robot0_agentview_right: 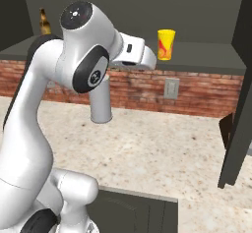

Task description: Open the cabinet directly in front. Then move the beer and the cup to the dining counter with the jar on it.

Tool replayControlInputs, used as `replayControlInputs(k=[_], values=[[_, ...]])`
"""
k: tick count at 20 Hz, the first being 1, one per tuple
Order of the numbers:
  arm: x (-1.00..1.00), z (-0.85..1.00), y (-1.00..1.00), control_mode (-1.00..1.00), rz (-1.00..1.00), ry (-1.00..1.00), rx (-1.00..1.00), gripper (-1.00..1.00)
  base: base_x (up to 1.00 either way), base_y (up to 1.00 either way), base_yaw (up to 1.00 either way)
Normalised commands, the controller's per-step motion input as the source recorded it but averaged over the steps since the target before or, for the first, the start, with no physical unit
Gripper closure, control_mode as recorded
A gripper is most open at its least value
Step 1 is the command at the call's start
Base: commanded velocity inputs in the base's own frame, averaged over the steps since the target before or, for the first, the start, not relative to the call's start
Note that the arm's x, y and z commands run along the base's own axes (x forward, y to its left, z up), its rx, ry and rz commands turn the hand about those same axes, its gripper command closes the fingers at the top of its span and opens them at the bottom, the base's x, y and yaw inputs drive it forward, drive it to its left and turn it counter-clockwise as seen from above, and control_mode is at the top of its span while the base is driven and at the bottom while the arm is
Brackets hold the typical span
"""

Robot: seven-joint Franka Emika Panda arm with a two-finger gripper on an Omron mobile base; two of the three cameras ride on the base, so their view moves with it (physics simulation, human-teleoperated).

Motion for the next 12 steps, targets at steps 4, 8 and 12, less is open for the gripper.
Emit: replayControlInputs(k=[4, 8, 12], values=[[0.65, 0.0, 0.15, -1.0, 0.0, -0.03, 0.0, -1.0, 0.0, 0.0, 0.0], [0.89, 0.0, 0.02, -1.0, 0.0, 0.0, 0.04, -1.0, 0.0, 0.0, 0.0], [0.98, 0.0, 0.0, -1.0, 0.0, 0.0, 0.1, -1.0, 0.0, 0.0, 0.0]])
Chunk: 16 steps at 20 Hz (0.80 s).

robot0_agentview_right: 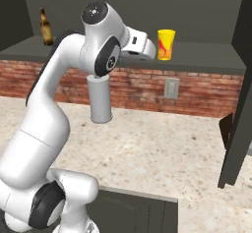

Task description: Open the cabinet directly in front. Then move the beer and the cup to the dining counter with the jar on it.

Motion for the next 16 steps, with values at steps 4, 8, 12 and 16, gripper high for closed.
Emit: replayControlInputs(k=[4, 8, 12, 16], values=[[0.86, 0.07, -0.29, -1.0, 0.0, 0.0, 0.13, -1.0, 0.0, 0.0, 0.0], [0.48, 0.06, -0.47, -1.0, 0.0, 0.0, 0.12, -1.0, 0.0, 0.0, 0.0], [-0.01, 0.0, -0.07, -1.0, 0.06, 0.02, 0.0, -1.0, 0.0, 0.0, 0.0], [-0.1, 0.0, -0.53, -1.0, -0.02, -0.02, 0.0, -1.0, 0.0, 0.0, 0.0]])
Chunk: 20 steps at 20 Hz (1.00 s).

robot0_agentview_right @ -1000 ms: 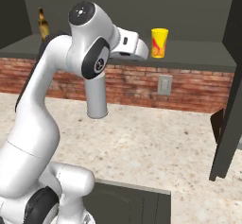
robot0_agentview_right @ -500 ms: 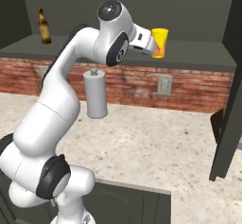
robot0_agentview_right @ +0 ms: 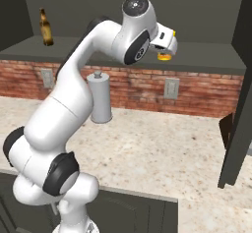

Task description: Open the cabinet directly in front. Then move the beer and the cup to the dining counter with the jar on it.

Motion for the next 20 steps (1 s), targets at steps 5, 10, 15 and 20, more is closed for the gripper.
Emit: replayControlInputs(k=[5, 10, 15, 20], values=[[0.0, -0.02, -0.4, -1.0, -0.02, -0.07, 0.0, -1.0, 0.0, 0.0, 0.0], [0.02, -0.12, 0.03, -1.0, 0.0, -0.02, 0.0, -1.0, 0.0, 0.0, 0.0], [0.0, -0.06, 0.04, -1.0, 0.0, -0.16, 0.0, -1.0, 0.0, 0.0, 0.0], [0.12, 0.0, 0.01, -1.0, 0.0, -0.29, 0.0, -1.0, 0.0, 0.0, 0.0]])
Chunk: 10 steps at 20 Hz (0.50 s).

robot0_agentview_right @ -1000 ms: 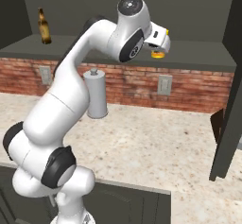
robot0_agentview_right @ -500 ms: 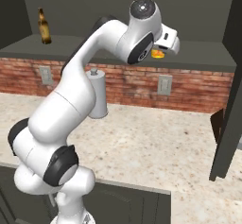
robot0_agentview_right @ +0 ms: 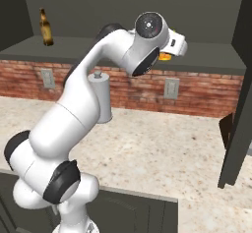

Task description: Open the cabinet directly in front. Then move the beer and the cup to the dining counter with the jar on it.

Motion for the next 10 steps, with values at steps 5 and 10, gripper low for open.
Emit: replayControlInputs(k=[5, 10], values=[[0.07, -0.02, 0.02, -1.0, 0.0, -0.03, -0.01, -1.0, 0.0, 0.0, 0.0], [0.0, -0.01, 0.04, -1.0, 0.0, 0.02, -0.02, -1.0, 0.0, 0.0, 0.0]])
